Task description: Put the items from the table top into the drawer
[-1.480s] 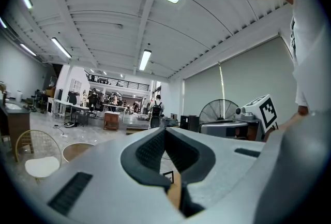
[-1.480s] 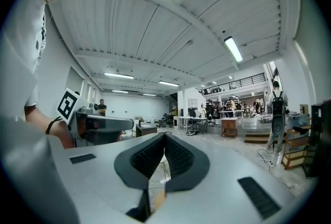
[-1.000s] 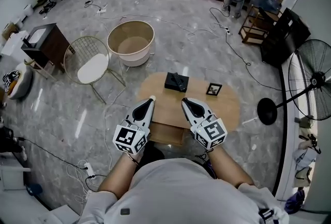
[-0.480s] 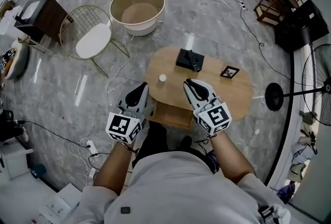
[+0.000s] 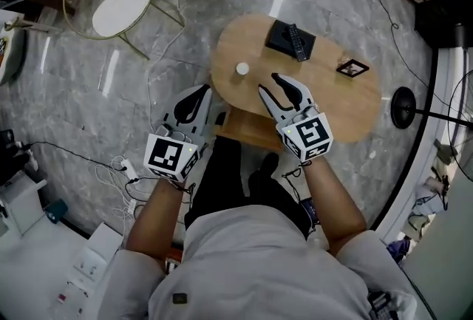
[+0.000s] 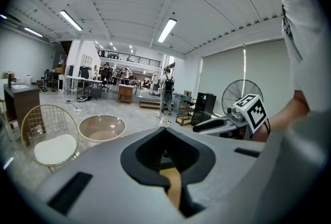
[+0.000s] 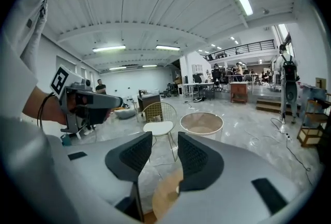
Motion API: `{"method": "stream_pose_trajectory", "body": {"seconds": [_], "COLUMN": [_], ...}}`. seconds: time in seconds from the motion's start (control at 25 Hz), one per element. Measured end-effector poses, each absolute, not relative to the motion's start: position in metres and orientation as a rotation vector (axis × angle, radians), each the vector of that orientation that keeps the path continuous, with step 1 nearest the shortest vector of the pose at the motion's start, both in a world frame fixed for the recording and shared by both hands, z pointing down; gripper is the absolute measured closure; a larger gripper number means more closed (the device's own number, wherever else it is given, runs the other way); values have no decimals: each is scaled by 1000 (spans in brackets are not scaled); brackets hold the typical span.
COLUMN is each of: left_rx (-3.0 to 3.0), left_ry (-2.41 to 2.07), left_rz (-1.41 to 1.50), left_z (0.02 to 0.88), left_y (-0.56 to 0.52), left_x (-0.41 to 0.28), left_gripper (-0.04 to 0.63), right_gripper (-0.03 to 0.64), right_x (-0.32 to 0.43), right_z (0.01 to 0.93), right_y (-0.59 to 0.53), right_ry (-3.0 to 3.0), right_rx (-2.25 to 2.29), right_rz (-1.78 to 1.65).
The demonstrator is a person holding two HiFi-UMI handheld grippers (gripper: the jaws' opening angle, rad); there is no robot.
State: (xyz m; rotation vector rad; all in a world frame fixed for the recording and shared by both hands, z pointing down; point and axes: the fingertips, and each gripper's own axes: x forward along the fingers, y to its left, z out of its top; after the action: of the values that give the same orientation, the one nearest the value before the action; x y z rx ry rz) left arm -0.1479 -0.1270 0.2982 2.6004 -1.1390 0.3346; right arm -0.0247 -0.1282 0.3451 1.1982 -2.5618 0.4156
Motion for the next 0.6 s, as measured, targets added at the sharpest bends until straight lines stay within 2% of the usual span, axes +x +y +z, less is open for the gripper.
{"method": "stream_pose_trajectory", "body": {"seconds": [0.6], "left_rx": [2527], "left_ry": [-1020], "left_rz": [426], "left_z": [458], "left_y": [-184], "left_x": [-161], "left_gripper": [586], "right_gripper": [382], "right_x": [-53], "right_z": [539], "right_y": [-184], "right_ry": [-2427], "right_rx": [1096], "right_rz": [521]}}
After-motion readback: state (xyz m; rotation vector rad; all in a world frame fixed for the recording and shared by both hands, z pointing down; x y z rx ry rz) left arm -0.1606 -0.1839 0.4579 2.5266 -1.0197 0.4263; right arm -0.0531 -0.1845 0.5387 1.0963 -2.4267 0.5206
